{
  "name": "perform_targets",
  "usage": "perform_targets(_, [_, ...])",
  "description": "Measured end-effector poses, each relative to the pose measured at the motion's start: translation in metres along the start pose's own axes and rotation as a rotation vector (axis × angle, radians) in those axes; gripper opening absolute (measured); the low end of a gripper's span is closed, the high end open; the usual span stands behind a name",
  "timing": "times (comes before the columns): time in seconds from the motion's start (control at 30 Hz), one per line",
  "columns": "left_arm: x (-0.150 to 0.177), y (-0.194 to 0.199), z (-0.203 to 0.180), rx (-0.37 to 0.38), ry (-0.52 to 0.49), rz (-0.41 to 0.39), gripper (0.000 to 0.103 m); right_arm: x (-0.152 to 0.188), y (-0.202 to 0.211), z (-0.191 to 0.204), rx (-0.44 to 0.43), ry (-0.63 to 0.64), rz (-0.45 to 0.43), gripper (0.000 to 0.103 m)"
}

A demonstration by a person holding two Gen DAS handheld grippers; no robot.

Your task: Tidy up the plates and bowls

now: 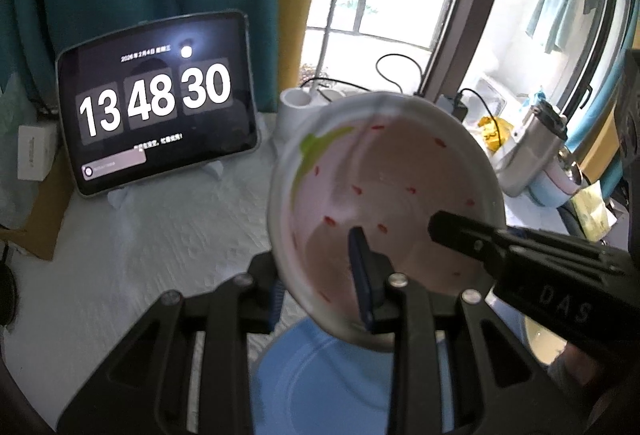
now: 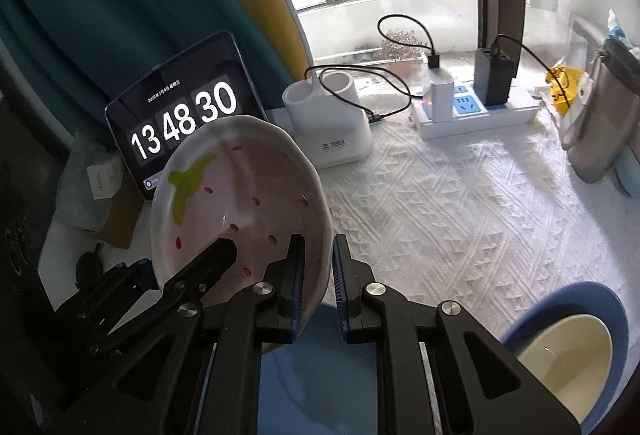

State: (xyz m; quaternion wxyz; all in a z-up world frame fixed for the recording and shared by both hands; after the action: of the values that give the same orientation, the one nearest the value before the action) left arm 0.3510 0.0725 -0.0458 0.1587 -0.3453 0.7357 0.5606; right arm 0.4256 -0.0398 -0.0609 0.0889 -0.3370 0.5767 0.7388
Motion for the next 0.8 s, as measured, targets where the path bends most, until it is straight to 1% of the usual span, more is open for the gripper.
perform_targets(0.5, [0.018,0.023,-0.034,0.017,-0.039,-0.007,0.03,0.021,0.037,-0.019,0.005,-0.029,-0.033,0.015])
perform_targets(0.8, [0.032,0.032,-0.061,0.028,-0.071,-0.009,0.03,0.036,0.057,-0.036,0.011,-0.053,-0.052,0.015])
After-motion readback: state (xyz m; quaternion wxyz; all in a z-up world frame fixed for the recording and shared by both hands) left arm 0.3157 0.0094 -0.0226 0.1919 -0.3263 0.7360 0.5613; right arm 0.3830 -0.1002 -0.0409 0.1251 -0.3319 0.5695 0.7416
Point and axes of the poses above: each gripper's, at about its wrist camera, not at the fingertips, and y roughly against the way its jaws point, z to its left, x to its underside, the point moved 2 cm from there along -y, roughly the way its jaws point, and after that the axes turned 14 degrees about y, right-handed, at the moved point
